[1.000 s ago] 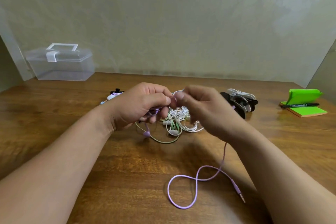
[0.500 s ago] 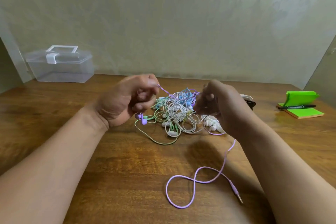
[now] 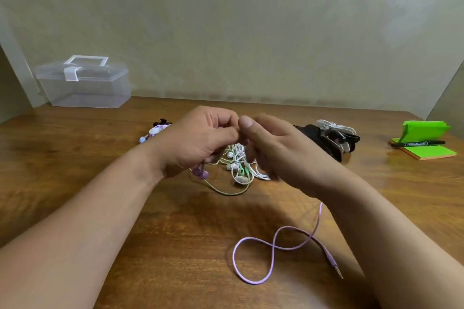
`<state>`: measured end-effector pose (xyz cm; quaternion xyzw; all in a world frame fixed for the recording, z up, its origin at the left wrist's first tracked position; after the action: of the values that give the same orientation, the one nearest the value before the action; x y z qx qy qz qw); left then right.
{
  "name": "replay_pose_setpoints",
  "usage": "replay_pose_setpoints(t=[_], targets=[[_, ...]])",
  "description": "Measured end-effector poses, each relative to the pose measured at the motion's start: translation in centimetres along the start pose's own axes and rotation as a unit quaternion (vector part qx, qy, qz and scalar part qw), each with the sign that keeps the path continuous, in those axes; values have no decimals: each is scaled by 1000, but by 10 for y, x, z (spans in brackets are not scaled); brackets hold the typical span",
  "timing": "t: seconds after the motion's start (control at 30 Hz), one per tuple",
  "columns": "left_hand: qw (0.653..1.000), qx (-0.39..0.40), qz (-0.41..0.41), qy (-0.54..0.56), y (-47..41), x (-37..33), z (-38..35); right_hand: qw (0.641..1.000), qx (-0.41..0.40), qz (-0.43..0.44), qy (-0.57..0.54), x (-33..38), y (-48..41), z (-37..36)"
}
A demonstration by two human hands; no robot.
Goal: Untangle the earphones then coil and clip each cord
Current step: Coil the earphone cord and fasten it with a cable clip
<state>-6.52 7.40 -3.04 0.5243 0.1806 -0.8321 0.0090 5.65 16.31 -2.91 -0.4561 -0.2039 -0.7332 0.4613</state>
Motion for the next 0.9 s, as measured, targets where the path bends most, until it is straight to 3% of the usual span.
replay_pose_setpoints(t=[0.07,0.3,0.63,0.9], targets=[[1000,6,8,16,1,1,0,1000,4,-4,12,-4,-2,7],[991,67,28,116,5,4,-7,983,-132,-12,-124,-22,-12,50],[977,141,63,144,12,7,-17,978,-189,7,-83,-32,-17,58],[977,124,102,140,11,14,-21,968,-220,23,-115,-33,-17,63]])
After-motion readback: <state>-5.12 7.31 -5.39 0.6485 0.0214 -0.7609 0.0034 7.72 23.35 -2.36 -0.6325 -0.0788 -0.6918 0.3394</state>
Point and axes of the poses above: each hand's wrist, its own y-axis away from the middle knuckle, its own z-axis out of the back of the hand, x = y × z, the point moved 6 cm from there along -y, towards the middle knuckle, and after that the axes turned 8 degrees about -z, right-handed, at the moved point
